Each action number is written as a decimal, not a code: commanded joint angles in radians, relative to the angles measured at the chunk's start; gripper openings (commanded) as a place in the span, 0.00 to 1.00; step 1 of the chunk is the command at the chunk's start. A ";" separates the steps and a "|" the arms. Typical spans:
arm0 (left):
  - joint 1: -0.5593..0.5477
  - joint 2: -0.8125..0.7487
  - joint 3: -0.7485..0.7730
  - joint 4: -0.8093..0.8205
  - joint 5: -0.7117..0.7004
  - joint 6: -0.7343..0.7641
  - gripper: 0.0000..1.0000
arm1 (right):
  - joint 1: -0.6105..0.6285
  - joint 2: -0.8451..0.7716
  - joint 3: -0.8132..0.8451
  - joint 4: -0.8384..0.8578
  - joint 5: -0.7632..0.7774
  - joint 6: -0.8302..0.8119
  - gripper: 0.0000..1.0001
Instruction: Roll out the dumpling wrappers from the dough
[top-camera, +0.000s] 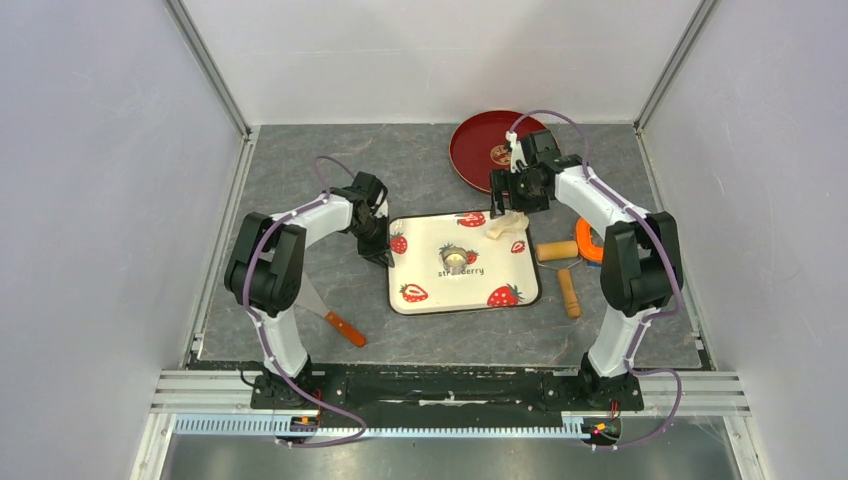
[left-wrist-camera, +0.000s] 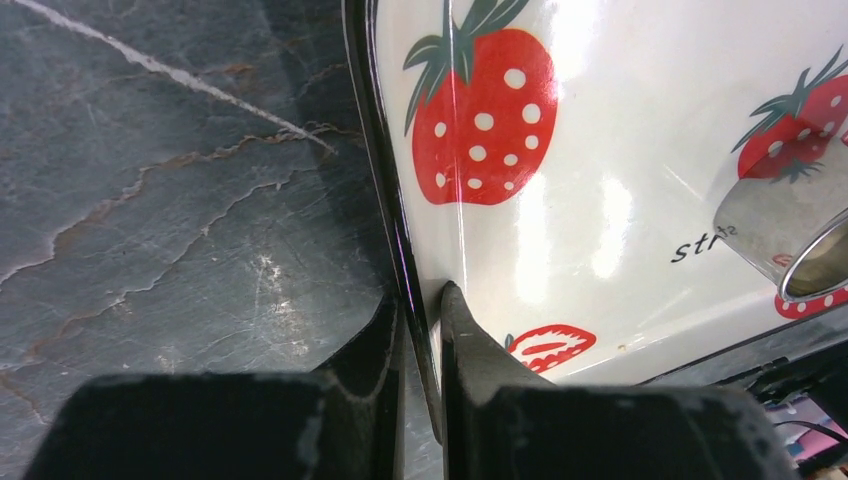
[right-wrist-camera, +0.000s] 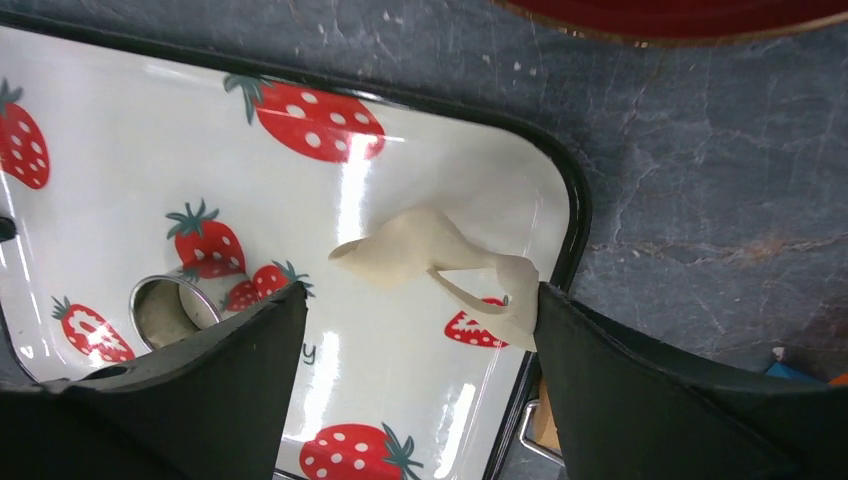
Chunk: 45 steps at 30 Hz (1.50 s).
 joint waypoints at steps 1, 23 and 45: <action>-0.033 0.050 0.015 -0.038 -0.117 0.110 0.02 | 0.003 -0.037 0.075 0.034 0.002 0.001 0.85; -0.047 0.092 0.046 -0.042 -0.103 0.109 0.02 | 0.015 -0.115 -0.274 0.122 0.023 -0.023 0.98; -0.059 0.077 0.031 -0.041 -0.106 0.102 0.02 | 0.045 -0.034 0.021 0.169 0.184 0.007 0.98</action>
